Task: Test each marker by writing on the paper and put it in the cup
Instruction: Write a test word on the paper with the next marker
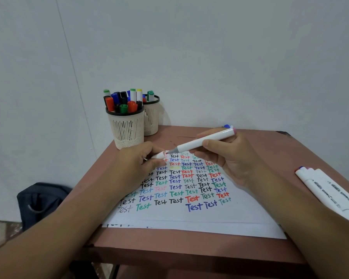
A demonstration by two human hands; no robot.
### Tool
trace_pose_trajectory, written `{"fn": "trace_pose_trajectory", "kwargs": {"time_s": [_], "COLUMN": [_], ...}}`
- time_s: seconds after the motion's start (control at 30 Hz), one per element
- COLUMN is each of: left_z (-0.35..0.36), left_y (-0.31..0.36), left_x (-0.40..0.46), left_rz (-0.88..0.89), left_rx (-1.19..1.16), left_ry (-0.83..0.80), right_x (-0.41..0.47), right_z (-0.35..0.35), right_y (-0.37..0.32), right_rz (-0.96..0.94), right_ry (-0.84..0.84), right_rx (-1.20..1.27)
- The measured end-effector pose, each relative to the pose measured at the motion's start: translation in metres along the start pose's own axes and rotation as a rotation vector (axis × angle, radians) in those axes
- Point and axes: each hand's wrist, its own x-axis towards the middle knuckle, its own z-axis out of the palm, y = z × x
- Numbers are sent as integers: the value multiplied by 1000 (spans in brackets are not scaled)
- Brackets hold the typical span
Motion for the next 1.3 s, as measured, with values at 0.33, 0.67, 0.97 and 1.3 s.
{"fn": "trace_pose_trajectory", "kwargs": {"time_s": [0.33, 0.67, 0.97, 1.3], "left_z": [10, 11, 3, 2], "left_y": [-15, -12, -5, -15], "left_x": [2, 4, 2, 9], "left_rz": [72, 41, 101, -194], "left_rx": [0, 27, 12, -85], "left_ry": [15, 7, -2, -17], "right_x": [-4, -1, 12, 65], "right_z": [9, 8, 8, 22], "right_y": [6, 5, 14, -10], "right_rz": [53, -92, -845, -497], "right_ry": [-78, -24, -148, -97], "right_rx": [-240, -500, -1585, -1483]}}
